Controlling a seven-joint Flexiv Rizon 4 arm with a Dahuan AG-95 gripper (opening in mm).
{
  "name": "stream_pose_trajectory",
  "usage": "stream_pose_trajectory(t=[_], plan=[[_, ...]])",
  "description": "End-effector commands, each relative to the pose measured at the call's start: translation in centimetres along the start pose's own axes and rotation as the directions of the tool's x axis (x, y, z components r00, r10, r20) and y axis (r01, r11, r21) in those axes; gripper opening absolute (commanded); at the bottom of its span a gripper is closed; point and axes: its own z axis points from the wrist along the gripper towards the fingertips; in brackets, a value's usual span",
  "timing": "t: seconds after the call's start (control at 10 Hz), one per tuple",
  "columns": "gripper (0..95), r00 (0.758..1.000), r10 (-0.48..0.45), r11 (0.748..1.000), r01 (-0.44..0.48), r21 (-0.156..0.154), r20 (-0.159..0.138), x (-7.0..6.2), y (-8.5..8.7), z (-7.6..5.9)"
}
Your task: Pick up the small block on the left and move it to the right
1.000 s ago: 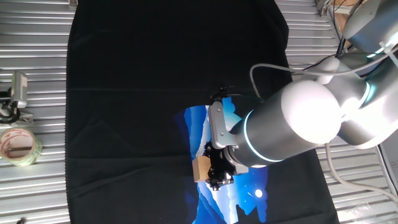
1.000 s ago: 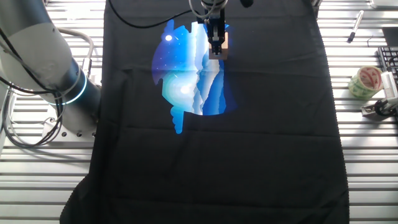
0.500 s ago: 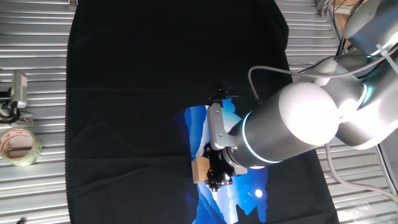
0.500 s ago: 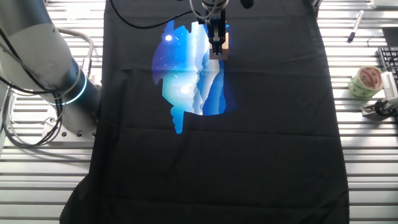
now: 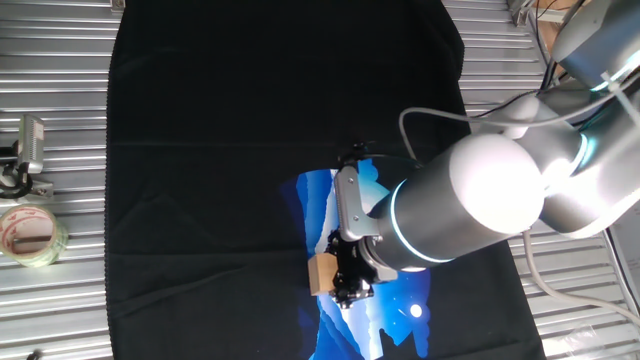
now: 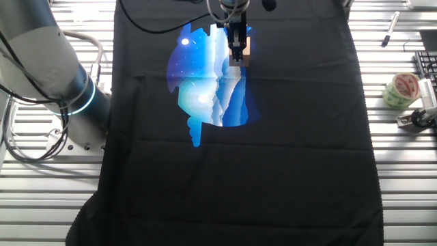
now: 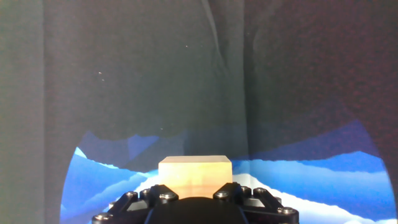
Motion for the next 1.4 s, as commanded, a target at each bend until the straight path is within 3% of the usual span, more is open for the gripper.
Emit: stream_pose_trajectory(t=[0.1, 0.5, 0.7, 0.9, 1.4], plan=[[0.0, 1.000, 0.000, 1.000, 0.000, 0.003, 0.000, -0.03, -0.07, -0.14], [0.0, 1.000, 0.002, 1.000, -0.002, 0.003, -0.001, -0.02, -0.07, -0.06], [0.0, 1.000, 0.008, 1.000, -0.008, -0.012, -0.006, -0.06, -0.07, -0.28], [0.0, 1.000, -0.002, 1.000, 0.002, 0.009, 0.004, -0.04, -0.07, -0.17], [0.0, 1.000, -0.017, 1.000, 0.017, 0.016, 0.013, -0.04, -0.07, -0.11]])
